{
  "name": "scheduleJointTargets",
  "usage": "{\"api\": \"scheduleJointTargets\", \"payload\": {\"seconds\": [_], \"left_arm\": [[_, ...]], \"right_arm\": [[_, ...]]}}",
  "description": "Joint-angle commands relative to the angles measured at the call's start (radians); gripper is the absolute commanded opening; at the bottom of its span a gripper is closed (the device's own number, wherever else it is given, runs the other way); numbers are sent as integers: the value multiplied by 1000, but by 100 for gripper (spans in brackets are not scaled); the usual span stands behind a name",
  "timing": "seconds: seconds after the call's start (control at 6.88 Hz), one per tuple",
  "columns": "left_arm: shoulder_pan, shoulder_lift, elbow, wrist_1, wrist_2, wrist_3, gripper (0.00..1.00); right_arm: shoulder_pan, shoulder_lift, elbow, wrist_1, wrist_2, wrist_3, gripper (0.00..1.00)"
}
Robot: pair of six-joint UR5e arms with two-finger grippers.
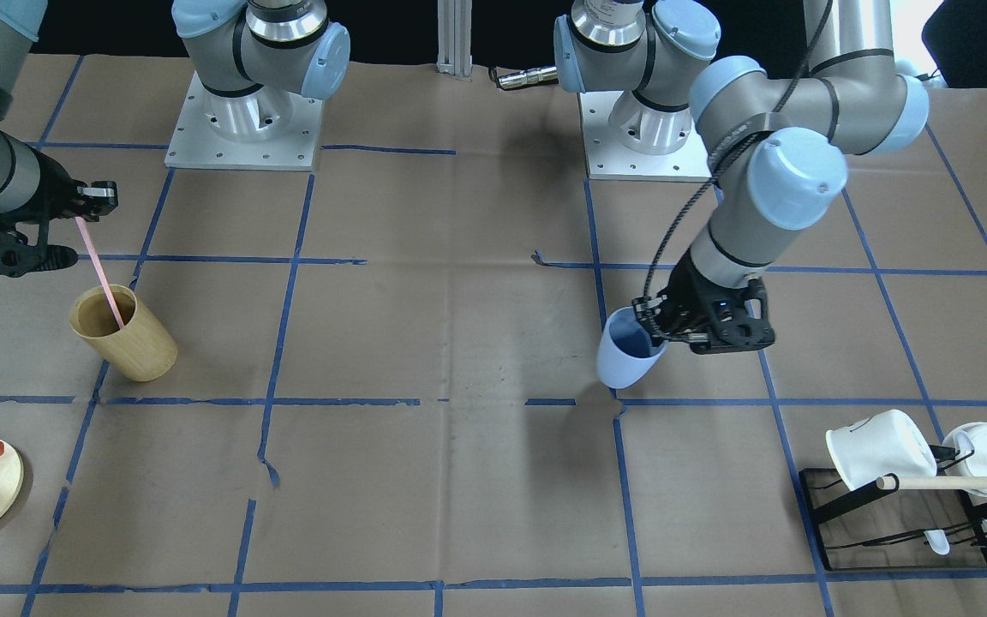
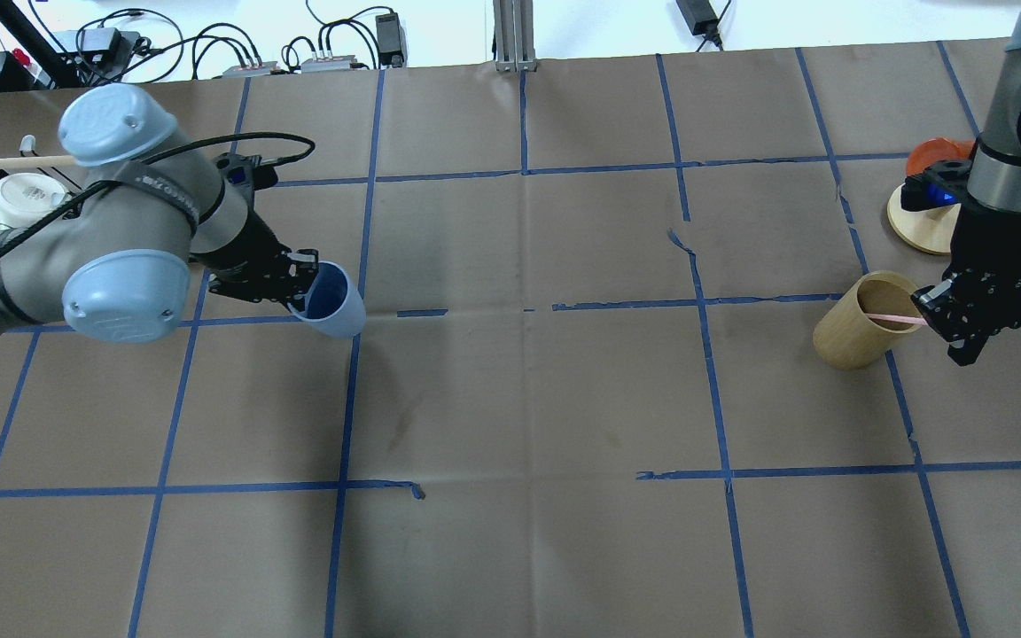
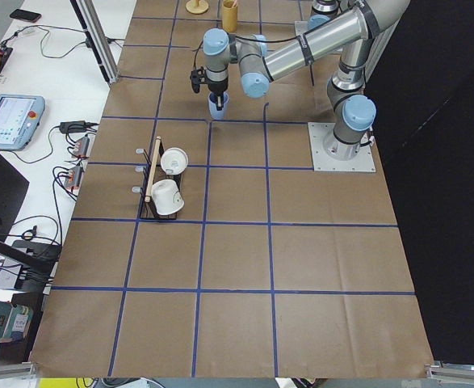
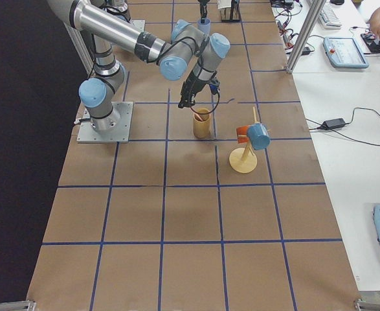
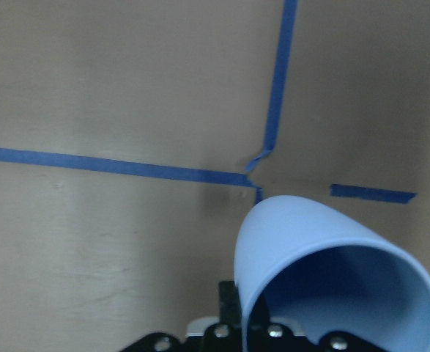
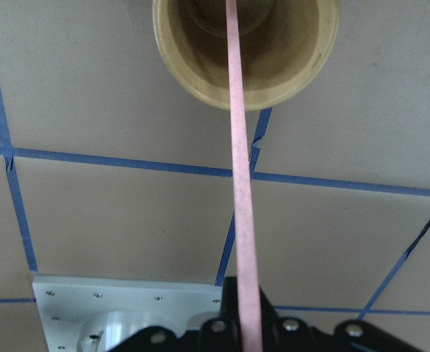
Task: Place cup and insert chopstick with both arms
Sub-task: 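Carry the blue cup to table center with left gripper while right lifts chopstick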
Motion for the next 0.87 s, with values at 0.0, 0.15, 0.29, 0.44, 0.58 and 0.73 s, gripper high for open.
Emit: {"api": "scheduleJointTargets", "payload": {"seconds": [0.0, 0.15, 0.29, 0.44, 0.58, 0.73], "left_arm": [[-186, -86, 133, 0, 2, -285, 4], [-260, -152, 192, 4, -2, -377, 4], [-324, -228, 276, 10, 2, -462, 4], [-374, -290, 359, 2, 5, -523, 4], [-382, -316, 376, 2, 9, -524, 5], [-382, -318, 361, 0, 9, -515, 5]], "right_arm": [[0, -2, -132, 167, 3, 23, 3], [0, -2, -206, 264, 4, 24, 3], [2, -1, -287, 357, 39, 36, 3], [2, 2, -348, 418, 46, 57, 3], [3, -1, -384, 427, 47, 57, 3], [8, -1, -416, 467, 53, 59, 3]]}}
